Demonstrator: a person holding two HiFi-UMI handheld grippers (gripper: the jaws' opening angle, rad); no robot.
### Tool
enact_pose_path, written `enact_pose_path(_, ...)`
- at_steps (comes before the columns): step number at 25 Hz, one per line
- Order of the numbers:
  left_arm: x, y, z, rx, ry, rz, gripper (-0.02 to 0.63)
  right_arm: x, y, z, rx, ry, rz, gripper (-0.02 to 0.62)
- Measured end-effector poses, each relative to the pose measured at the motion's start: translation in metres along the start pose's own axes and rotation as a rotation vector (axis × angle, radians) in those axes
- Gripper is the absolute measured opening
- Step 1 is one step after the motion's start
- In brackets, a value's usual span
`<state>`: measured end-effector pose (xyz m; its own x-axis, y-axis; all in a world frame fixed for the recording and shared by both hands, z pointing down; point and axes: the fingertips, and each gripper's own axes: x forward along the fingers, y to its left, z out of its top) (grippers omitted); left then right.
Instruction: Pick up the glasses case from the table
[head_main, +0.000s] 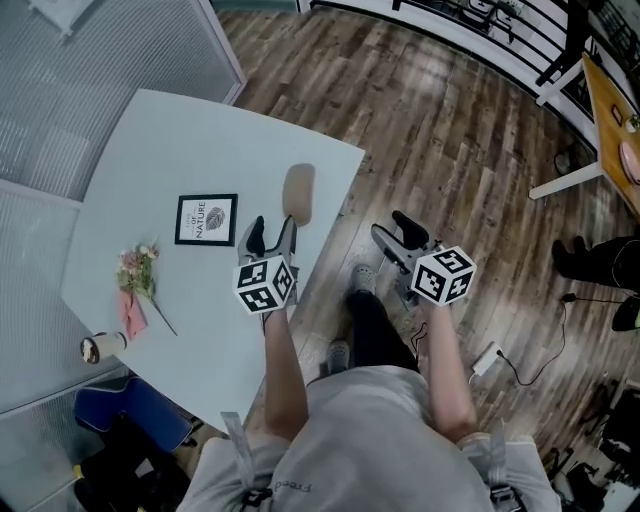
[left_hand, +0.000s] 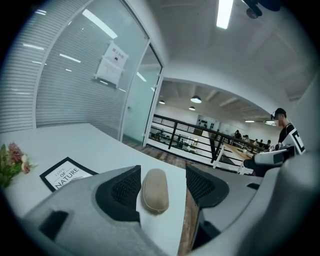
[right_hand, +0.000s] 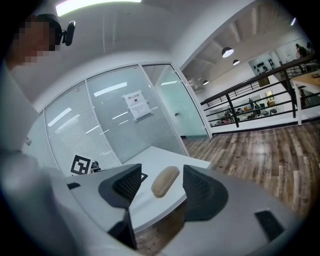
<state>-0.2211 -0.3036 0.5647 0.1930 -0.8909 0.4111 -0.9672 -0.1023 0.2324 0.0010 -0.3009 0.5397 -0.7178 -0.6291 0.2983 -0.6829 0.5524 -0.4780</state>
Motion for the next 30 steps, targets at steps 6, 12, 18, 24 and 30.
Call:
enact_pose_path(6,0.042,0.016,-0.012,0.002,0.040,-0.003,0.256,0.042,-0.022,-0.015,-0.025,0.085,0.010,0.258)
enact_pose_path(12,0.082,0.038,-0.021,-0.024,0.082,0.022,0.256,0.084,-0.033,-0.016,-0.072,0.170,0.047,0.258)
enact_pose_path(18,0.126,0.051,-0.041,-0.041,0.132,0.003,0.262,0.127,-0.047,-0.011,-0.113,0.230,0.101,0.258)
enact_pose_path(24,0.144,0.059,-0.056,-0.118,0.145,0.004,0.272,0.147,-0.054,-0.022,-0.184,0.296,0.121,0.258)
enact_pose_path(30,0.146,0.056,-0.059,-0.135,0.132,-0.012,0.272,0.163,-0.041,-0.029,-0.223,0.317,0.177,0.256)
